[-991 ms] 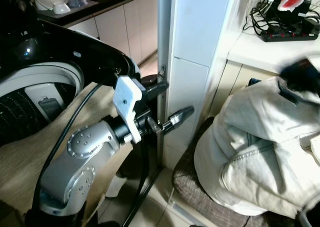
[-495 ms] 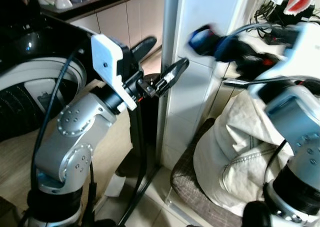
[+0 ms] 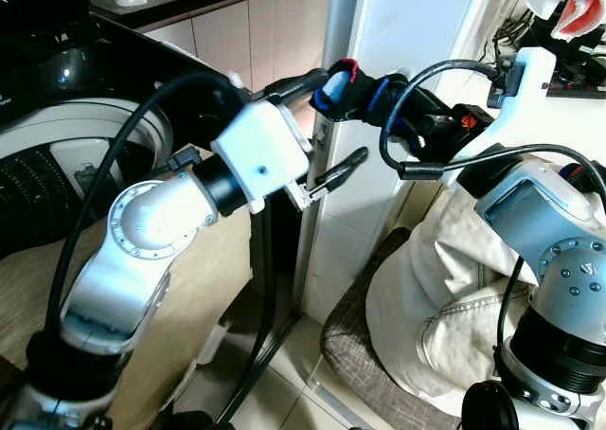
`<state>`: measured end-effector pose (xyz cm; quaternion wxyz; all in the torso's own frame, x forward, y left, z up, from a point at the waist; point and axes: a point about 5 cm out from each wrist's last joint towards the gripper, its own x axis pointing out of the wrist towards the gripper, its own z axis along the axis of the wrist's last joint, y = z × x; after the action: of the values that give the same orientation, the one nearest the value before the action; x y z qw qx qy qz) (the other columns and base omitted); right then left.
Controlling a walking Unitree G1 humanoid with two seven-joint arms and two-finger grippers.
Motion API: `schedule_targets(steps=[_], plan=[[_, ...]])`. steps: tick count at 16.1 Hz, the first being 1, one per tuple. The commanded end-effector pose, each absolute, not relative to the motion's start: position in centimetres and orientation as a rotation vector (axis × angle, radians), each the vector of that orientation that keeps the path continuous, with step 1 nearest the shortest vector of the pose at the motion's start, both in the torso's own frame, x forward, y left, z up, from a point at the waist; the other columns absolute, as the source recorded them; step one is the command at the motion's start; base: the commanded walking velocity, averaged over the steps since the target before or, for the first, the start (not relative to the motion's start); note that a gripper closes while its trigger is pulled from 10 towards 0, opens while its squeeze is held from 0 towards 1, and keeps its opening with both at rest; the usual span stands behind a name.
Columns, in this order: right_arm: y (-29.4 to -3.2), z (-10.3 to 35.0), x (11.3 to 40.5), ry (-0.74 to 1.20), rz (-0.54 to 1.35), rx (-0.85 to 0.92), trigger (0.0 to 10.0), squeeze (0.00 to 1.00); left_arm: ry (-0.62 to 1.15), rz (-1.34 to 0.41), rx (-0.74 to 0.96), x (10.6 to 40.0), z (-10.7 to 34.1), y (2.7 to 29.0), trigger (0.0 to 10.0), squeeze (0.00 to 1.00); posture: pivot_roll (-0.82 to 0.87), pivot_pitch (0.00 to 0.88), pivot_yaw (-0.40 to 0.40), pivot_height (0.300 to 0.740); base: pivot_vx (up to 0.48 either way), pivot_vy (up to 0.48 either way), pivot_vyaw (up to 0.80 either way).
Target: Clothes washing
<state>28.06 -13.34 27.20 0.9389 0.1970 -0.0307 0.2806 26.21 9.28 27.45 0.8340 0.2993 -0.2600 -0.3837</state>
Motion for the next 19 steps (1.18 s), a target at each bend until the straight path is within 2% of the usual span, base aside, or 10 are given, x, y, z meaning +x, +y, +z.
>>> schedule_targets(steps=[1,6,7,8,19], plan=[[-13.1,27.7,27.8,-0.083,0.612,0.403,10.0,0.00,-0.600,-0.792,0.682,26.3,27.9,8.9,10.0,0.00,-0.02,0.000,-0.079,0.740,0.000,0.000,0.00],[-12.7,27.2,27.2,-0.066,0.623,0.388,10.0,0.00,-0.650,-0.814,0.663,26.4,27.8,7.7,10.0,0.00,-0.03,0.000,-0.061,0.740,0.000,0.000,0.00],[-12.7,27.1,27.2,-0.064,0.618,0.388,10.0,0.00,-0.648,-0.840,0.630,26.2,27.8,7.6,9.7,0.00,-0.03,0.000,-0.058,0.740,0.000,0.000,0.00],[-12.6,27.1,27.1,-0.063,0.617,0.391,10.0,0.00,-0.644,-0.859,0.604,26.2,27.7,7.5,0.0,0.00,-0.03,0.000,-0.057,0.740,0.000,0.000,0.00],[-12.2,26.6,26.9,-0.048,0.620,0.389,10.0,0.00,-0.634,-0.876,0.582,26.2,27.3,7.9,0.0,0.00,-0.02,0.002,-0.057,0.740,0.000,0.000,0.00]])
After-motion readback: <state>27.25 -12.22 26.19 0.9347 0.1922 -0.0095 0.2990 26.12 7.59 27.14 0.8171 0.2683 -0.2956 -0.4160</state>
